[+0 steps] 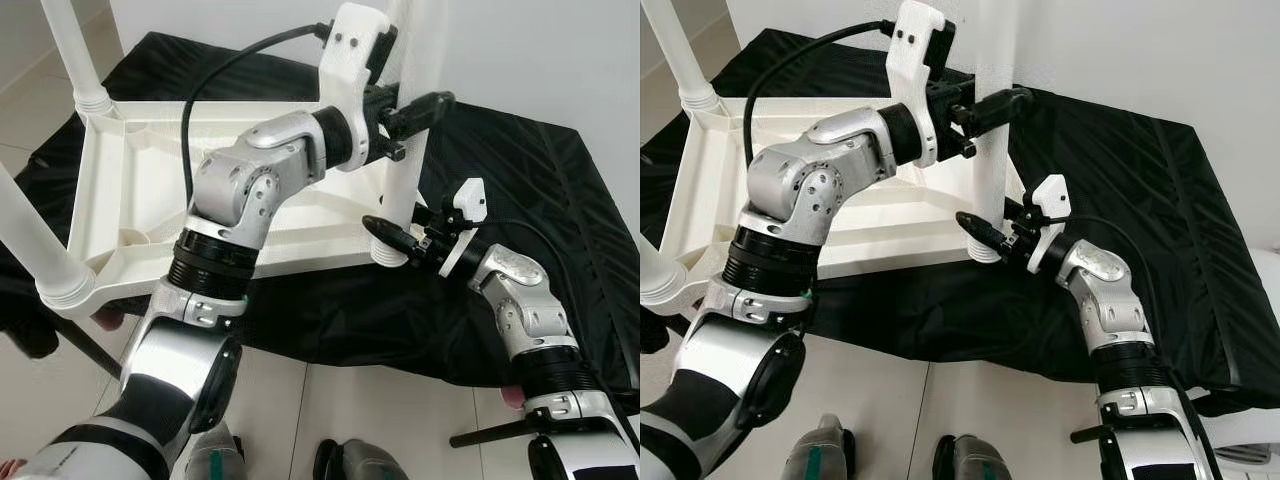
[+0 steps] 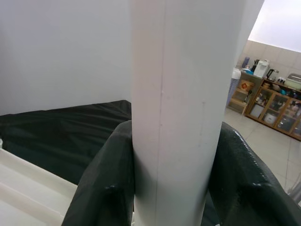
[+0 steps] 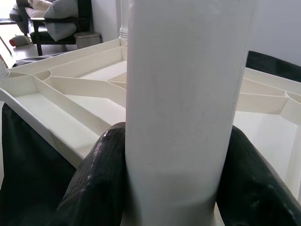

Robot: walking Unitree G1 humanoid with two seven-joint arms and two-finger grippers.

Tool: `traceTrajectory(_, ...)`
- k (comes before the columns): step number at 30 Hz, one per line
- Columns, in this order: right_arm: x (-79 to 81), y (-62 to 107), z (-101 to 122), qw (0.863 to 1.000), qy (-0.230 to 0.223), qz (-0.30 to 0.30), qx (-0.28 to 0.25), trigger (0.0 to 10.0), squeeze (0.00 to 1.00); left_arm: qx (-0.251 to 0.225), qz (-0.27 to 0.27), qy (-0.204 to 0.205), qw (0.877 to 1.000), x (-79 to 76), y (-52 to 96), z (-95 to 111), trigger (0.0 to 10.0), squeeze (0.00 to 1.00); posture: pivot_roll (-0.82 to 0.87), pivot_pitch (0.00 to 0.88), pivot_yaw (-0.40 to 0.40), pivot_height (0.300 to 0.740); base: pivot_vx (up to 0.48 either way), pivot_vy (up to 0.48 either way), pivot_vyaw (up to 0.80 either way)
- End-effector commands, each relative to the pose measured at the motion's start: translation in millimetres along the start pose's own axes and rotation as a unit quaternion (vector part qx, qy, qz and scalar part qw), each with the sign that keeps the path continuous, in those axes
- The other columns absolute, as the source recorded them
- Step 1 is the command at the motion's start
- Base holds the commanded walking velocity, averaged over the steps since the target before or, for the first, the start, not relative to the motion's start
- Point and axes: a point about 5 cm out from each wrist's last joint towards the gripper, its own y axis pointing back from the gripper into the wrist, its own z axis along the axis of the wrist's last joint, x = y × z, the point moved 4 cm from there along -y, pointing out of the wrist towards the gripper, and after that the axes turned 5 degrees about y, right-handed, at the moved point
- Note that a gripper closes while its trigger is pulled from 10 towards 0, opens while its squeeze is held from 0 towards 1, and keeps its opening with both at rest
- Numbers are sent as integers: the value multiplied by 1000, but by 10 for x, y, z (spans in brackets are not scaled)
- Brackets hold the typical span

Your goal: Building children table

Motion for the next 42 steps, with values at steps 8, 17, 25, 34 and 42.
traceTrajectory(8, -146, 27, 90, 999, 8, -36, -6, 10000, 1000, 13, -47, -26, 998, -141, -55, 29, 10000, 0, 46, 18, -99, 740, 0, 0, 0)
traceTrajectory(17, -294, -11, 154, 994, 5, -112, -17, 10000, 1000, 0, 3, -53, 999, -73, -89, 85, 10000, 0, 43, 25, -107, 740, 0, 0, 0)
traceTrajectory(25, -270, -113, 161, 985, 1, -170, -10, 10000, 0, -27, 51, -87, 995, -45, -98, 204, 10000, 0, 48, 35, -117, 740, 0, 0, 0)
traceTrajectory(34, -248, -194, 238, 971, 17, -236, -12, 10000, 0, -36, 75, -119, 989, -89, -120, 246, 10000, 0, 49, 43, -123, 740, 0, 0, 0)
traceTrajectory(42, -240, -233, 300, 952, 33, -303, -6, 10000, 0, -43, 84, -128, 987, -112, -155, 263, 10000, 0, 49, 42, -125, 740, 0, 0, 0)
